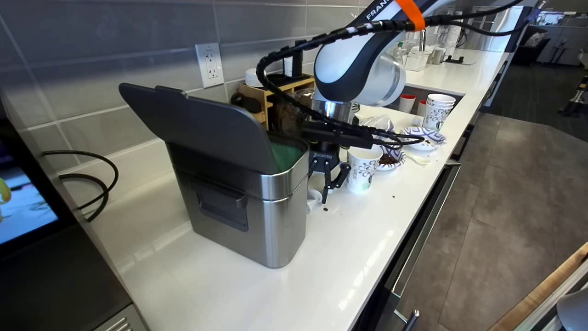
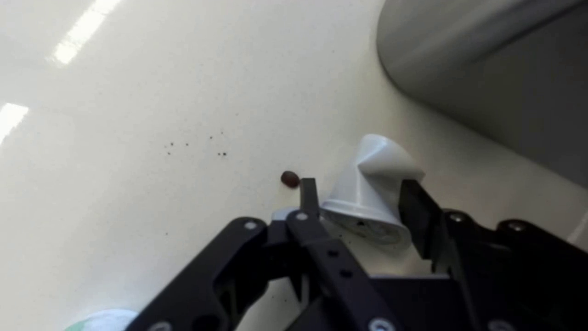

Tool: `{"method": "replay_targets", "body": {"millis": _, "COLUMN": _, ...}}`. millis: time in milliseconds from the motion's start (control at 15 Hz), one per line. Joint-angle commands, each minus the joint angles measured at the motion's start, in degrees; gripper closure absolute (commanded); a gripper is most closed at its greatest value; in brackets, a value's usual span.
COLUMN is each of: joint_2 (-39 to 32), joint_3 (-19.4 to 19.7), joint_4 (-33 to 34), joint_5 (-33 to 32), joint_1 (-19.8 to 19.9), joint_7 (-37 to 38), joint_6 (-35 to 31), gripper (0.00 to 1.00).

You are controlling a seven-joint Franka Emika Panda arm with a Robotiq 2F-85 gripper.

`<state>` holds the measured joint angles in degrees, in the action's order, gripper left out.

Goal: Open the lid on the bin and put a k-cup into it then close it

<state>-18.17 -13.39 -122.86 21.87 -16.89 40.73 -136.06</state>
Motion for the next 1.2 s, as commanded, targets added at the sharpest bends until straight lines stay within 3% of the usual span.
{"method": "replay_targets", "body": {"millis": 0, "joint_2": 2.2, "joint_3": 0.9, "joint_4": 0.1, "joint_5": -1.4, "joint_1": -0.5, "joint_7": 1.7, "joint_6": 1.9, "gripper": 0.77}}
{"method": "replay_targets", "body": {"millis": 400, "joint_2": 8.7, "joint_3": 0.6, "joint_4": 0.2, "joint_5": -1.6, "joint_1": 0.3, "joint_7": 0.5, "joint_6": 4.0, "gripper": 0.77}}
{"method": "replay_targets", "body": {"millis": 800, "joint_2": 15.6, "joint_3": 0.4, "joint_4": 3.2, "joint_5": -2.7, "joint_1": 1.1, "joint_7": -3.9, "joint_6": 14.9, "gripper": 0.77}}
{"method": "replay_targets", "body": {"millis": 1133, "joint_2": 18.9, "joint_3": -0.1, "joint_4": 6.4, "joint_5": -8.6, "joint_1": 1.1, "joint_7": -6.3, "joint_6": 19.9, "gripper": 0.77}}
